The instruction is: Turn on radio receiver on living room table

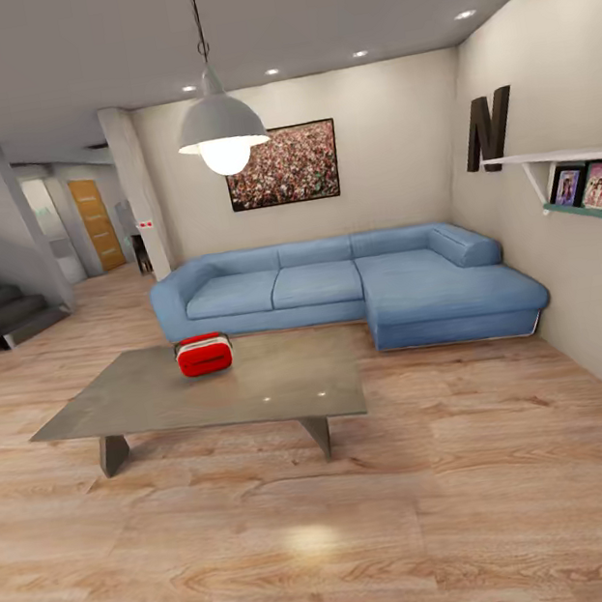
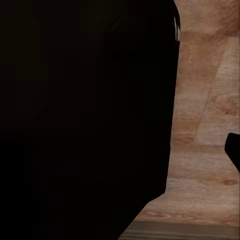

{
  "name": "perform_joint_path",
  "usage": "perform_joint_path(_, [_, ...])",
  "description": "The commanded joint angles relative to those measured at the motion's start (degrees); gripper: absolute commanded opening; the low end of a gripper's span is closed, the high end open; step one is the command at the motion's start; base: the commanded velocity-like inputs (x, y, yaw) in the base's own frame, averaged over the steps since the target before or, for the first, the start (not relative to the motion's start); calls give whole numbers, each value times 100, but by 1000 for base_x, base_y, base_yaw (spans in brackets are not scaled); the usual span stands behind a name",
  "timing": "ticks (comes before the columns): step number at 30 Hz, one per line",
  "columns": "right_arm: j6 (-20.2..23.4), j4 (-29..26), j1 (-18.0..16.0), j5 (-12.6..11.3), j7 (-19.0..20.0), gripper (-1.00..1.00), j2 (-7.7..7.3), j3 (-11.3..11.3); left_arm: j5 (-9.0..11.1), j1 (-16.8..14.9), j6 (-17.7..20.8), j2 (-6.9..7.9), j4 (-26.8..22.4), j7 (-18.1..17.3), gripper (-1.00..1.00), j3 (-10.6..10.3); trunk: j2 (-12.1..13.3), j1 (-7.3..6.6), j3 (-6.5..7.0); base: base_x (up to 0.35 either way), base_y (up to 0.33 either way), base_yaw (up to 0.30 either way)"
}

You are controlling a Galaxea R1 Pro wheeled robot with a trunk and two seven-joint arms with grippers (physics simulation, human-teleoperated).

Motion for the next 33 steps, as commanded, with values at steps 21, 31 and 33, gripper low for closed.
perform_joint_path(21, [-11,-20,-212,-3,-9,100,387,16,-9,148,-37,-468,-17,-8,100,-12,1,1,0,0,0,0])
perform_joint_path(31, [-511,-1421,-256,18,-1,100,75,27,-30,149,-749,-541,-480,-5,100,-43,1,1,0,0,0,0])
perform_joint_path(33, [-509,-1666,-272,51,5,100,64,29,-38,149,-757,-541,-654,-7,100,-47,1,1,0,0,0,0])
